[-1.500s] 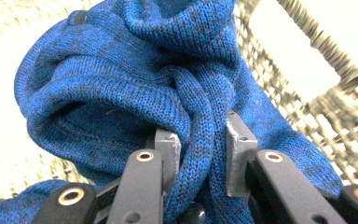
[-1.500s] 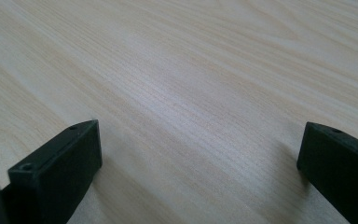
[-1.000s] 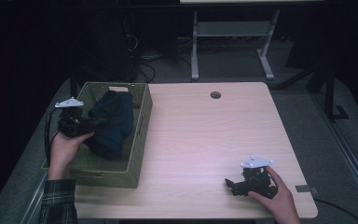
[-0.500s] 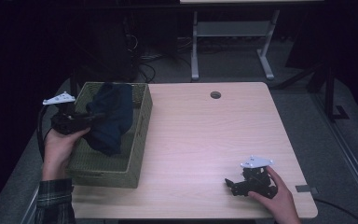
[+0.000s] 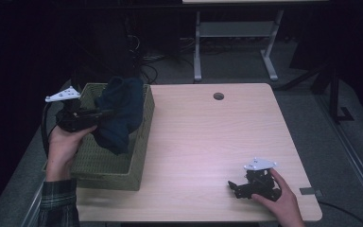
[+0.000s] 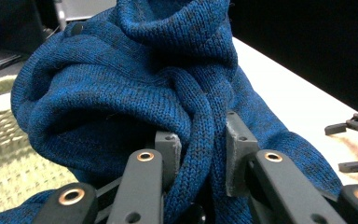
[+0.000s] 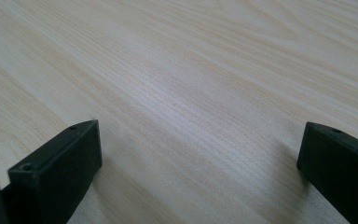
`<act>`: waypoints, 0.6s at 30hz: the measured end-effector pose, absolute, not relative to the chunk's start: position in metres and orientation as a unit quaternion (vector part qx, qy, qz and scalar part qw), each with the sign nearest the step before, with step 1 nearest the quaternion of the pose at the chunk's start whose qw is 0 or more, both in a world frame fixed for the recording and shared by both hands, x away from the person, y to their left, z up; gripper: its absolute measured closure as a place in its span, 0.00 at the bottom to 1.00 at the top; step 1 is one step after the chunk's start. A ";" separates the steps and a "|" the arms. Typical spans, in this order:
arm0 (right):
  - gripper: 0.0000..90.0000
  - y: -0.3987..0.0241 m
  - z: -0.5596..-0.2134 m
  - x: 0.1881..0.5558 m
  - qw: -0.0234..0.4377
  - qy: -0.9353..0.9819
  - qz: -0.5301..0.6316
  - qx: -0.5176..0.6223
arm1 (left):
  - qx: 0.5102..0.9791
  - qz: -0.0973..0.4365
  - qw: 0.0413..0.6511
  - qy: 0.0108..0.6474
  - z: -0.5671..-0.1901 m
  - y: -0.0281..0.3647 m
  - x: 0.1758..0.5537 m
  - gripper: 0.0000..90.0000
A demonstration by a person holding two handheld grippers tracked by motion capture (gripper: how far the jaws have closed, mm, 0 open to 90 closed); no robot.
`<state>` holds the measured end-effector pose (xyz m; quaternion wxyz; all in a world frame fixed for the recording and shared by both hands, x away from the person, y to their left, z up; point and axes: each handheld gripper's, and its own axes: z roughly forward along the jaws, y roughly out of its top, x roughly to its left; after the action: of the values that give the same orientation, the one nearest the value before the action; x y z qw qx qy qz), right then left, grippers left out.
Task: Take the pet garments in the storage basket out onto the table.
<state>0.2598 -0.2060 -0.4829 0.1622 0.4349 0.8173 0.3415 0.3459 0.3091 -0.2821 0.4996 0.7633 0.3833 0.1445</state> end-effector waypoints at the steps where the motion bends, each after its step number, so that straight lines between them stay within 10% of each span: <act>1: 0.00 -0.206 -0.483 0.260 0.162 0.817 0.341 0.435 | 0.764 0.144 0.501 0.380 -0.281 0.307 0.346 0.80; 18: 0.00 -0.206 -0.483 0.260 0.162 0.817 0.341 0.436 | 0.778 0.123 0.519 0.333 -0.271 0.263 0.345 0.80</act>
<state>0.2597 -0.2059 -0.4828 0.1619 0.4355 0.8170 0.3414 0.3454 0.2629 -0.2715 0.5187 0.7778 0.3331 0.1227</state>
